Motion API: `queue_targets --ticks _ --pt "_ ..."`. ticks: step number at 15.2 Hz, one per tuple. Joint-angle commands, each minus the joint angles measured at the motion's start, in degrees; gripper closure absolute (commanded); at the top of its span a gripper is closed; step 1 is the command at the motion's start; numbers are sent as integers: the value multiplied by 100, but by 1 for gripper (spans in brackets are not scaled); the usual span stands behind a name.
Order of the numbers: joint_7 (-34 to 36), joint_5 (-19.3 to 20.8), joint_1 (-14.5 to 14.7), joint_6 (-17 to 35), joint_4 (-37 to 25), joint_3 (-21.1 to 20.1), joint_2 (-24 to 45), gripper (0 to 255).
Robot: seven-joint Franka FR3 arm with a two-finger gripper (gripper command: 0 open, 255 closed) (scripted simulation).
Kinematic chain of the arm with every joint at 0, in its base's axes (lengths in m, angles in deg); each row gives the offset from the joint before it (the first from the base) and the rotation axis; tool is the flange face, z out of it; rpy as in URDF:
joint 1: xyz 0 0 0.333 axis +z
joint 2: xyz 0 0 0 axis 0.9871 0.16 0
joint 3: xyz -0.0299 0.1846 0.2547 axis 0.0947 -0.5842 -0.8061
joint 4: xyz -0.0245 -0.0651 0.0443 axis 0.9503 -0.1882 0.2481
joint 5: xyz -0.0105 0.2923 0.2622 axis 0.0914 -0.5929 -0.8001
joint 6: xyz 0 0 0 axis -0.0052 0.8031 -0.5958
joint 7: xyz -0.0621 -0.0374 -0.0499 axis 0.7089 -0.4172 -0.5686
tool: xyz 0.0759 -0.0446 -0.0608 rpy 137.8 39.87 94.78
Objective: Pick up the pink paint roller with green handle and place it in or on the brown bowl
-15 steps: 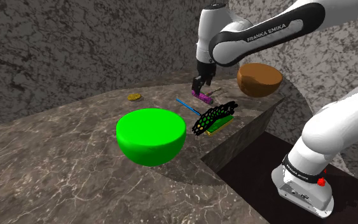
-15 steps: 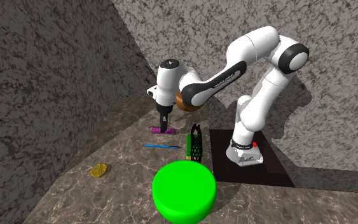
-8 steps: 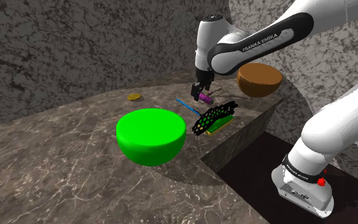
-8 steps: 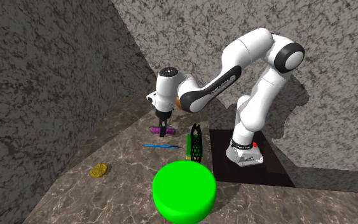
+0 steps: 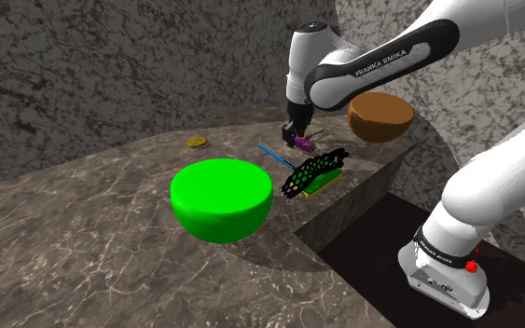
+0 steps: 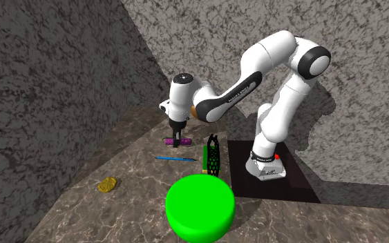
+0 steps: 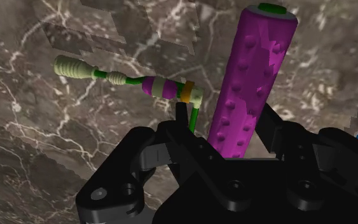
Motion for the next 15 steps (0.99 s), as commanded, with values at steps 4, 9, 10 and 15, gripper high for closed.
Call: queue_targets --ticks 4,9,10,15 --pt "0 0 0 0 1 0 1 255" --pt "-26 -19 6 -79 -46 11 -35 255" --pt "-50 -37 12 -159 -97 21 -68 255" --pt "-160 -109 34 -556 -363 70 -212 255"
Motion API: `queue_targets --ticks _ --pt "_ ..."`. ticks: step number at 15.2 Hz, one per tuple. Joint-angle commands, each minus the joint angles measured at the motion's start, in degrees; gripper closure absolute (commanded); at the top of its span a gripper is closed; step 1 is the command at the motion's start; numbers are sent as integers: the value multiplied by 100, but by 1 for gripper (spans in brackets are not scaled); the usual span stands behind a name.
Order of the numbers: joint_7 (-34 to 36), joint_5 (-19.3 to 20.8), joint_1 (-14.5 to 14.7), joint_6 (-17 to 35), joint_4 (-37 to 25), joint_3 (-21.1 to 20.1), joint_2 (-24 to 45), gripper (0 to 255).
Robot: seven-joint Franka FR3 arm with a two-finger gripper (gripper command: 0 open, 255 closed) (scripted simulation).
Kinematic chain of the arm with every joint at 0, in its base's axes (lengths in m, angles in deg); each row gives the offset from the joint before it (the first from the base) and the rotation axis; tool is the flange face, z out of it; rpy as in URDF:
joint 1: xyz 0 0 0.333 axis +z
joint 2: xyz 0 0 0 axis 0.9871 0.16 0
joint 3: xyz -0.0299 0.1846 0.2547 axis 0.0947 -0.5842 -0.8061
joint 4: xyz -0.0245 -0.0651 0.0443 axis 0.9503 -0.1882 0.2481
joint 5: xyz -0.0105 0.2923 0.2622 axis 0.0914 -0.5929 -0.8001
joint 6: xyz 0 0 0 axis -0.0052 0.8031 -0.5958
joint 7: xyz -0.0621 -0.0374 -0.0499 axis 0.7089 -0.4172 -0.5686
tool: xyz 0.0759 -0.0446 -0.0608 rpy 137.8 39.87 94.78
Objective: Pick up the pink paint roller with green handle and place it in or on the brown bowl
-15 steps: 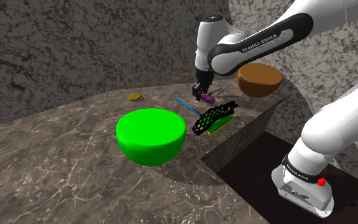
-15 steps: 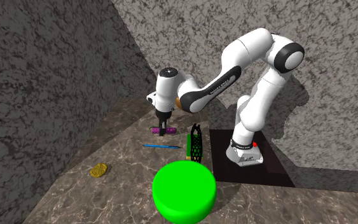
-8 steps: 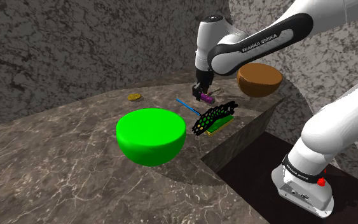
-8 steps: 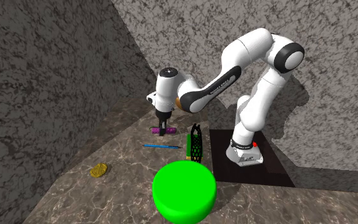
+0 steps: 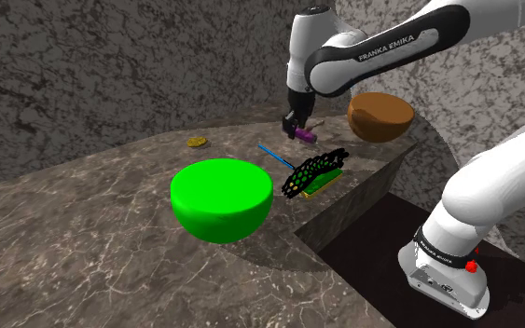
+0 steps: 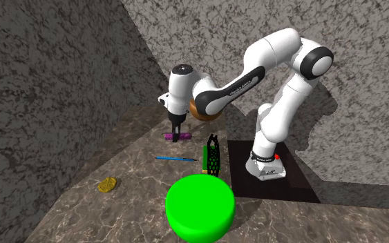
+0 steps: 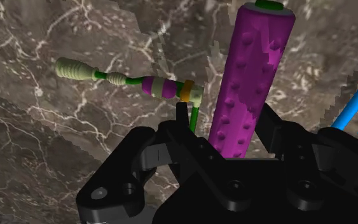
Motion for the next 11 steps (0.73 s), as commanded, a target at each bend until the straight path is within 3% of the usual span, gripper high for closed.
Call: queue_targets --ticks 1,11 --pt "-37 -30 12 -158 -97 15 -64 255" --pt "-205 -106 24 -933 -725 91 -229 255"
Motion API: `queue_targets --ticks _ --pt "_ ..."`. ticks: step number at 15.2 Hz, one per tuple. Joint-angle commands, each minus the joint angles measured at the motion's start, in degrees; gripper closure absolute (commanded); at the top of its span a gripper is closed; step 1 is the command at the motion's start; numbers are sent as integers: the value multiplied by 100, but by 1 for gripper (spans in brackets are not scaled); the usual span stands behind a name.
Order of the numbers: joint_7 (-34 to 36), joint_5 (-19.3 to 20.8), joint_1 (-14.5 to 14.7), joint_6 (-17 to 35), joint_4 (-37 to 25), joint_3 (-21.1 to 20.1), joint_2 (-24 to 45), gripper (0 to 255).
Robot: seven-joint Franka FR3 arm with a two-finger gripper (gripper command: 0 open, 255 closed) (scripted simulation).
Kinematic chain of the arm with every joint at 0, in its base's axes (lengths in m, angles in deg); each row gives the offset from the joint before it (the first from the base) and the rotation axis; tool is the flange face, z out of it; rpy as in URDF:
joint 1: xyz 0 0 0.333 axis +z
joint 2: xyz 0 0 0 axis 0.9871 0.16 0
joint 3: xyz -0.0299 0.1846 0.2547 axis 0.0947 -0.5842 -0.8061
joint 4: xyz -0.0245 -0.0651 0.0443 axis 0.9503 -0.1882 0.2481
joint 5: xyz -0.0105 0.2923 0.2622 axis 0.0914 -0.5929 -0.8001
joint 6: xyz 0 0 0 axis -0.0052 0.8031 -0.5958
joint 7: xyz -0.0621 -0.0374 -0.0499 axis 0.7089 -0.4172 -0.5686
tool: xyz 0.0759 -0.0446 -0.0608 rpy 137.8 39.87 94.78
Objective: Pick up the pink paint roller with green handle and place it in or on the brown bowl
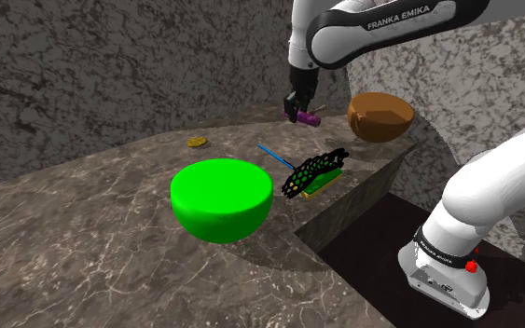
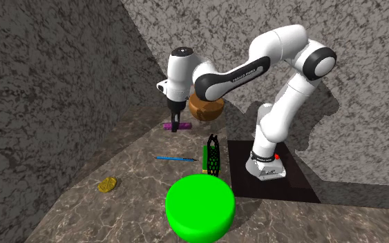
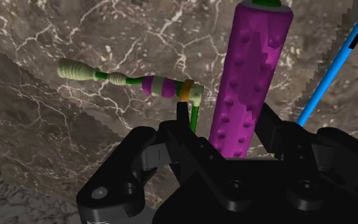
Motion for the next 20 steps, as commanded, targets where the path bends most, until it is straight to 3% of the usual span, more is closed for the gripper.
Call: queue_targets --ticks 1,20 --pt "-26 -12 3 -159 -134 10 -27 255" --pt "-233 -12 -43 -1597 -1660 72 50 255"
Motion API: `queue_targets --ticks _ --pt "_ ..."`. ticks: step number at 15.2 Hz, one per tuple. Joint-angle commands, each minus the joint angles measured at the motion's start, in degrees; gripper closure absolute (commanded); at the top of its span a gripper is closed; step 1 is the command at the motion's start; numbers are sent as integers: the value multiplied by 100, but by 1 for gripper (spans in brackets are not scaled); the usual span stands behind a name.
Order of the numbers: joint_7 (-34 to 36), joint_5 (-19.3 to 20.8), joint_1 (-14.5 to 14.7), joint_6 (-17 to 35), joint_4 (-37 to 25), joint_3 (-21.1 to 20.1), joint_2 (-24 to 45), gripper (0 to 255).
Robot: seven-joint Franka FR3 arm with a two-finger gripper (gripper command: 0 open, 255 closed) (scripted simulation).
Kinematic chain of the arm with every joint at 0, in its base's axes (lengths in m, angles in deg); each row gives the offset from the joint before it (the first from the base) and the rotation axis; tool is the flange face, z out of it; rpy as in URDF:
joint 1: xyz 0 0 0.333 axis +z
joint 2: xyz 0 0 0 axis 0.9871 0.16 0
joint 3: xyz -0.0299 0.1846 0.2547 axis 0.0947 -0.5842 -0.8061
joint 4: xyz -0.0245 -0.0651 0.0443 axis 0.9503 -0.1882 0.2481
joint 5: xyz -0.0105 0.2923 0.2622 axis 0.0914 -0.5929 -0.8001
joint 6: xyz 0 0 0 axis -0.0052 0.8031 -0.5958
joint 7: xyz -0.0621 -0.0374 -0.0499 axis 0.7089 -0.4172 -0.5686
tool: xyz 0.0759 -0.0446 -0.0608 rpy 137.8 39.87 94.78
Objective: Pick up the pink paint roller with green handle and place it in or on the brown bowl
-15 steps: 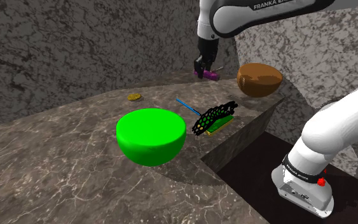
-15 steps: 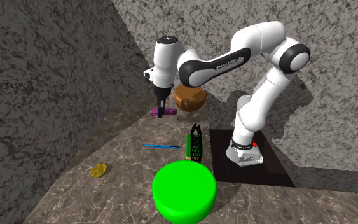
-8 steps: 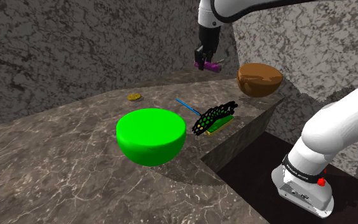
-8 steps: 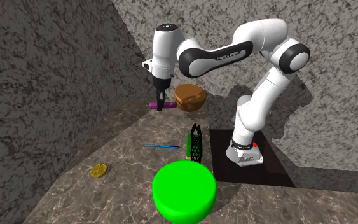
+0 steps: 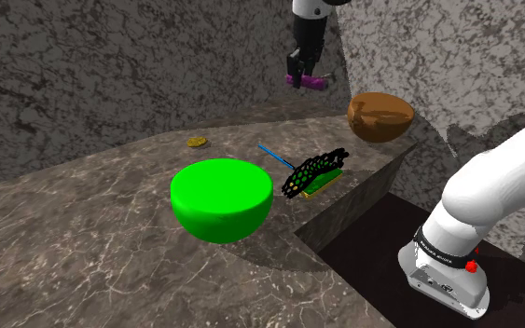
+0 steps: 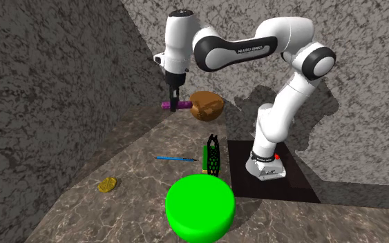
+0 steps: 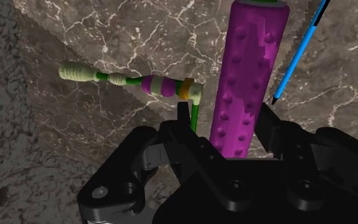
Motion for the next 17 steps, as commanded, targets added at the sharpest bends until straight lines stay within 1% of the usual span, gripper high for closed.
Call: queue_targets --ticks 1,4,10,17 --pt "-5 12 -8 -154 -202 -8 51 255" --pt "-27 25 -19 -381 -486 -10 108 255" --pt "-851 -20 -139 -342 296 658 -737 255" --pt "-1781 165 -320 -377 901 1450 -1477 255"
